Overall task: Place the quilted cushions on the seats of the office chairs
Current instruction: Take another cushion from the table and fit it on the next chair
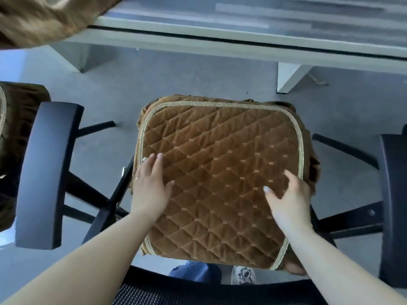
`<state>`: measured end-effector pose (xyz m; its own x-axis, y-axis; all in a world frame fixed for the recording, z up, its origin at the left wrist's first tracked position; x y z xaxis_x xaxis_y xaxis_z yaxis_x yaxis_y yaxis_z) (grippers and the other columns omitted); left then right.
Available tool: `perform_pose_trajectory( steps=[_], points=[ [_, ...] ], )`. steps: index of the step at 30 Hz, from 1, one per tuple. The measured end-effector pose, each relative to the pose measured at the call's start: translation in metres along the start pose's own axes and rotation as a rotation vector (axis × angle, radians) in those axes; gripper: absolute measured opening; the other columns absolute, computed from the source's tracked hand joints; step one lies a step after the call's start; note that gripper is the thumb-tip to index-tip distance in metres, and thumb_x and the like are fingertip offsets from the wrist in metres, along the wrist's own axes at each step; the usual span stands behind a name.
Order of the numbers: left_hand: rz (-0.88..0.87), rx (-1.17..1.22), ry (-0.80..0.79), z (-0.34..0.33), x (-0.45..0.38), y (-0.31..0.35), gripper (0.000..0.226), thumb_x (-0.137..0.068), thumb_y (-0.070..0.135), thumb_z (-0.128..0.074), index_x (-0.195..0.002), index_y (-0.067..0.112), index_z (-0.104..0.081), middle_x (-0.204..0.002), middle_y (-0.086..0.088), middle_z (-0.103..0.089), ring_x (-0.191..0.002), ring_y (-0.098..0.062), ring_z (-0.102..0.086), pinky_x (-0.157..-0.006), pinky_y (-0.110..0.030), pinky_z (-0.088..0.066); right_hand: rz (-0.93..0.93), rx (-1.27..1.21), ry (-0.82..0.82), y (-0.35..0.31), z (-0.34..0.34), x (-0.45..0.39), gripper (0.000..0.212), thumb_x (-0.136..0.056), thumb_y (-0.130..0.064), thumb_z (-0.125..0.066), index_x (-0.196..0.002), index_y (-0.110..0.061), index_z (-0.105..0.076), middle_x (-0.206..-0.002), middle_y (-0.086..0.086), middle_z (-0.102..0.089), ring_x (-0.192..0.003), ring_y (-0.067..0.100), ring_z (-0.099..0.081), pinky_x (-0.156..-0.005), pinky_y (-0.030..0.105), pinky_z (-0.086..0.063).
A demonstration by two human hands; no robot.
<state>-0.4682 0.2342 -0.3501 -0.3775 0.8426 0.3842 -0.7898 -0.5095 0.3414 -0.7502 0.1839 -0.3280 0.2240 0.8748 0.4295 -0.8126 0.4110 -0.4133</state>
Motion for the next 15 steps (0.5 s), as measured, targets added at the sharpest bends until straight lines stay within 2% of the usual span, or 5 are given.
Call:
perform_pose_trajectory(
  steps=[3, 5, 7, 11, 15],
  points=[
    [-0.154, -0.150, -0.136, -0.008, -0.016, 0.032, 0.085, -0.087, 0.035, -0.064, -0.153, 0.029, -0.012, -0.161, -0.005, -0.010, -0.149, -0.027, -0.002, -0.119, -0.049, -0.014, 0.237, 0.240, -0.135, -0.035, -0.017, -0.015, 0.074, -0.086, -0.041, -0.063, -0.147, -0.029, -0.024, -0.159, 0.007, -0.013, -0.147, 0.027, -0.011, -0.114, 0.050, -0.027],
    [-0.167, -0.219, -0.216, -0.020, -0.023, 0.047, 0.093, -0.085, 0.040, -0.066, -0.152, 0.034, -0.002, -0.162, -0.004, 0.002, -0.149, -0.029, 0.007, -0.117, -0.056, -0.012, 0.284, 0.375, -0.220, -0.055, -0.032, -0.028, 0.082, -0.084, -0.047, -0.062, -0.149, -0.036, -0.013, -0.161, 0.004, 0.002, -0.148, 0.027, 0.002, -0.113, 0.058, -0.023],
    [-0.142, -0.251, -0.251, -0.035, -0.031, 0.053, 0.097, -0.083, 0.040, -0.068, -0.152, 0.035, 0.000, -0.162, -0.006, 0.006, -0.148, -0.032, 0.010, -0.114, -0.063, -0.014, 0.266, 0.483, -0.292, -0.062, -0.051, -0.040, 0.089, -0.083, -0.049, -0.063, -0.149, -0.039, -0.004, -0.160, 0.003, 0.011, -0.148, 0.028, 0.009, -0.112, 0.064, -0.018],
    [-0.149, -0.330, -0.291, -0.050, -0.045, 0.053, 0.095, -0.085, 0.041, -0.066, -0.152, 0.031, 0.000, -0.161, -0.011, 0.009, -0.147, -0.037, 0.009, -0.112, -0.067, -0.015, 0.226, 0.569, -0.289, -0.061, -0.076, -0.053, 0.092, -0.083, -0.047, -0.064, -0.150, -0.039, -0.001, -0.159, 0.007, 0.013, -0.147, 0.031, 0.011, -0.109, 0.070, -0.015],
    [-0.146, -0.344, -0.300, -0.051, -0.044, 0.053, 0.093, -0.086, 0.041, -0.064, -0.152, 0.032, 0.000, -0.161, -0.010, 0.009, -0.147, -0.037, 0.008, -0.111, -0.067, -0.016, 0.219, 0.565, -0.291, -0.061, -0.078, -0.054, 0.091, -0.083, -0.046, -0.065, -0.149, -0.040, -0.003, -0.159, 0.005, 0.012, -0.147, 0.030, 0.011, -0.109, 0.069, -0.016]
  ],
)
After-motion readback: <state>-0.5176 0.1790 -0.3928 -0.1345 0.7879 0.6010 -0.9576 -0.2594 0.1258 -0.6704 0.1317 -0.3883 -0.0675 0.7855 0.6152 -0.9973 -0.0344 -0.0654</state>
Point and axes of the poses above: each hand's wrist, its own x-axis away from the middle knuckle, its own z-axis out of the back of the hand, y = z × x, the point moved 1 cm from there along -x, towards the middle knuckle
